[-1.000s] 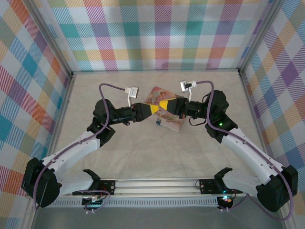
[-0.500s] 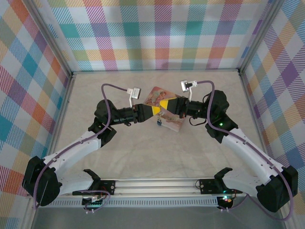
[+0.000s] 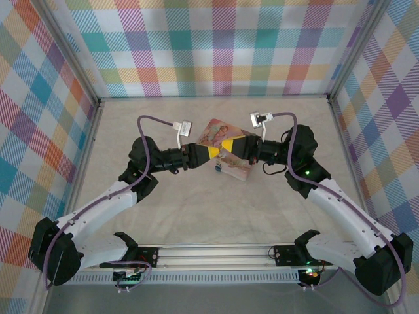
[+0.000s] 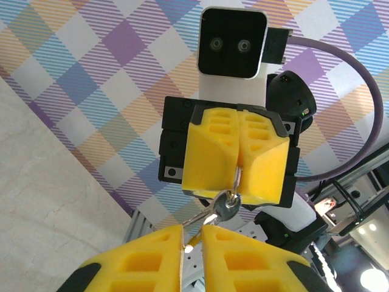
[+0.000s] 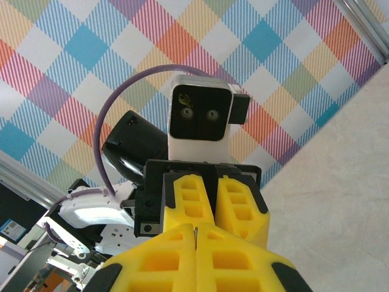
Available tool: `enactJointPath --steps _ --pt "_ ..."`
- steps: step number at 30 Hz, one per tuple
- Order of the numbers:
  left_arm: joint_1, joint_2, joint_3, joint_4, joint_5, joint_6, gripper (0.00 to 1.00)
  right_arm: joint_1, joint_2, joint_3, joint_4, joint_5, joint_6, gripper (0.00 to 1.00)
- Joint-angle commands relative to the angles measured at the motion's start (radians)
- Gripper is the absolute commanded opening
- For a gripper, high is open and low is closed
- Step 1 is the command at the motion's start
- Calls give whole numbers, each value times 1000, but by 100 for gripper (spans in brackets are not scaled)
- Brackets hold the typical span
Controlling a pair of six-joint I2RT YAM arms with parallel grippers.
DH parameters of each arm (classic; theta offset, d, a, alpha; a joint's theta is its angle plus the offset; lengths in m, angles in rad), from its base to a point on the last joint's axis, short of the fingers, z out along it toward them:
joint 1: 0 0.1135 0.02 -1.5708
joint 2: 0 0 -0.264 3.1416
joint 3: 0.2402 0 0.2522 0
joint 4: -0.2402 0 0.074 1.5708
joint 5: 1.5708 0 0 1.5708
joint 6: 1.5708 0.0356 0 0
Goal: Unlock a padlock with a key
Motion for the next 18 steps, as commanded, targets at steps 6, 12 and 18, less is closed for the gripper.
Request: enactJointPath --steps 6,12,18 --pt "-8 -26 33 8 -4 23 16 -10 -27 -22 -8 -9 -27 2" --pt "-7 -31 33 4 -12 21 5 -11 -28 -32 -6 -1 -31 2" --pt "-8 -32 37 4 -11 17 21 -11 -32 -45 7 4 -24 1"
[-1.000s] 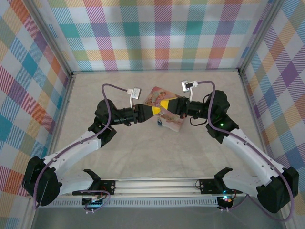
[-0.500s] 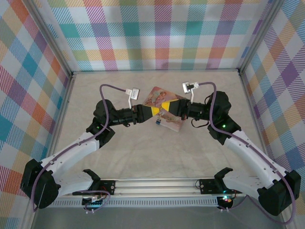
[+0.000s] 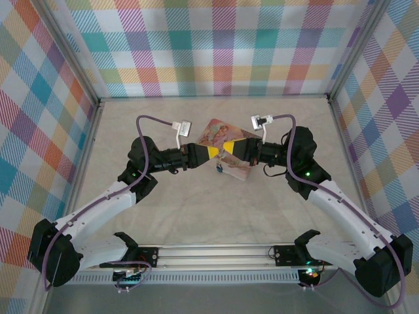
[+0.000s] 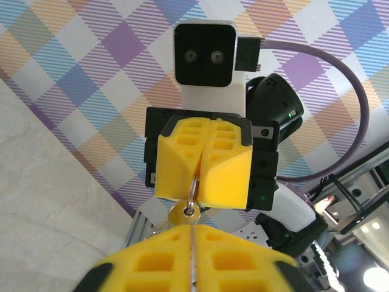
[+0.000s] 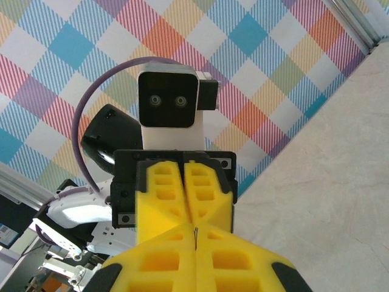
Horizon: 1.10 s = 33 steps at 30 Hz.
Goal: Unlock a padlock with a key
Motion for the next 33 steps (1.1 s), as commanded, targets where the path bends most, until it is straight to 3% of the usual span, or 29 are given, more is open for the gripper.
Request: enactJointPath --steps 1,3,4,6,23,26,33 --pt "-8 -18 31 16 -12 8 28 0 -21 -11 34 -2 -15 1" --pt "-8 -12 28 23 -10 6 33 0 -21 -8 38 -4 -12 1" --pt "-10 -7 28 27 -10 2 41 0 -21 -7 46 -7 -9 1" --pt "-10 3 26 47 -5 -9 48 0 -19 -4 60 -14 1 1" --pt "-42 48 50 116 22 -35 60 0 31 -1 131 -19 45 1" --pt "-42 45 52 107 19 -27 55 0 34 5 126 -22 39 1" --pt "-42 38 58 58 14 0 28 0 -1 7 67 -14 5 1"
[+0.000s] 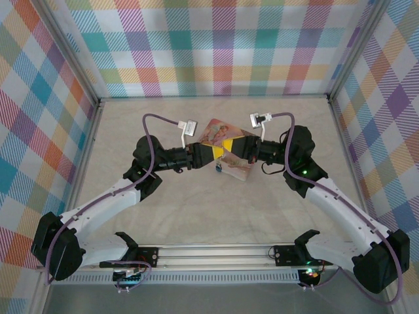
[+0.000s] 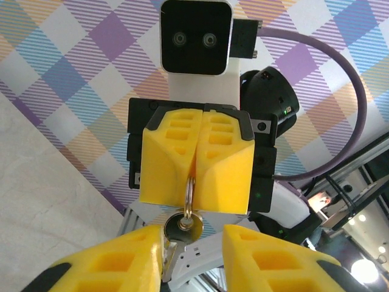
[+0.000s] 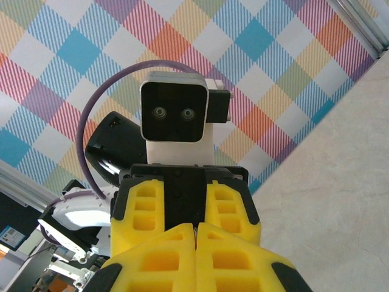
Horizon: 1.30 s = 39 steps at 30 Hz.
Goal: Unlock a padlock with a key
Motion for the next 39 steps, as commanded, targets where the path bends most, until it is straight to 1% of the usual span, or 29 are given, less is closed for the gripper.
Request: enactJointPath --steps 1,3,8,11,13,15,16,17,18,19,20,21,22,31,34,36,38,39 --pt "-10 -19 39 -1 7 27 24 0 -38 7 -15 -3 -34 1" --pt "-10 -19 40 -11 6 32 23 0 -46 7 -31 1 -43 1" --pt "-10 -19 42 -25 -1 39 13 -5 -62 3 -46 5 -52 2" --pt "-10 -19 41 -33 -3 40 9 -8 -65 0 -49 3 -54 2" --pt "-10 -21 41 -42 -3 46 5 -8 -65 -1 -48 2 -54 2" --pt "-9 -23 43 -51 -5 50 5 -10 -67 -3 -46 2 -54 2" --pt "-10 -24 42 -56 -8 53 8 -10 -68 -3 -48 3 -55 2" --pt "-9 -24 43 -57 -9 55 14 -10 -68 -5 -50 7 -56 2" --pt "-10 -26 42 -56 -9 54 24 -10 -67 -5 -52 6 -56 2" --pt "-10 -25 43 -56 -9 55 36 -10 -67 -5 -52 8 -55 2" --pt "-10 -25 43 -57 -10 57 46 -10 -64 -4 -50 8 -53 2" --pt "-10 -21 43 -56 -11 57 54 -10 -61 -5 -47 7 -50 2" --pt "-11 -18 42 -52 -7 56 57 -10 -58 -5 -41 4 -45 2" --pt "-37 19 59 1 21 46 57 -10 -23 -13 58 -18 17 2" --pt "-40 25 61 6 17 46 52 -10 -10 -14 70 -23 23 2" --pt "-40 23 61 4 20 49 41 -10 -17 -14 53 -18 12 2" --pt "-40 11 62 -25 8 65 40 -10 -33 -11 25 -7 -9 2" --pt "-39 3 59 -42 5 75 36 -10 -42 -10 9 -4 -20 2"
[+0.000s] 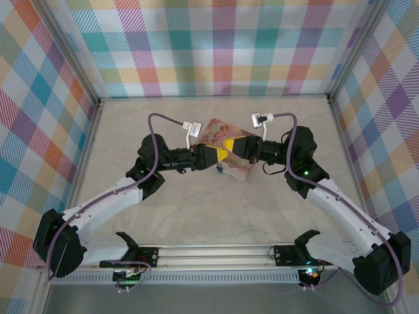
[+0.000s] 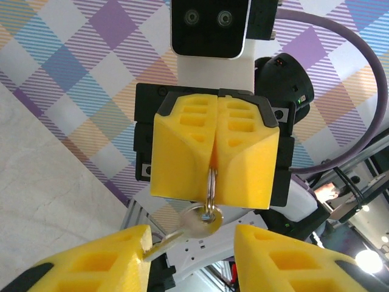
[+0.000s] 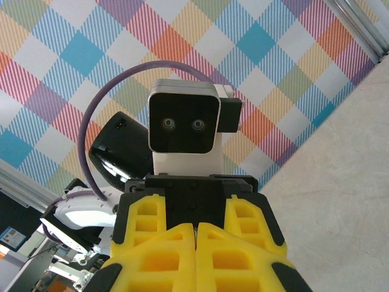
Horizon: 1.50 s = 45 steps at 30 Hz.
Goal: Unlock a padlock with a key
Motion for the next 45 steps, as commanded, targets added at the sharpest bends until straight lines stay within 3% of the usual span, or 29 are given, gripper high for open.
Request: enactJointPath --steps 1,9,28,32,35,43,45 --pt "-12 -27 32 -5 2 38 32 -3 -35 -4 -11 -3 -32 2" --pt "3 -63 28 -71 -17 70 24 -5 -62 -9 -75 -7 -59 2" --pt "1 -46 42 -60 20 73 31 -5 -66 -13 -100 -29 -70 1" --pt "0 -49 38 -68 13 76 21 -4 -66 -13 -97 -27 -70 1" --pt "0 -49 38 -72 10 80 19 -5 -65 -10 -95 -30 -70 2" --pt "0 -40 43 -80 -10 83 18 -5 -68 -10 -101 -28 -69 2" --pt "0 -35 47 -80 -10 81 23 -4 -68 -12 -102 -26 -69 2"
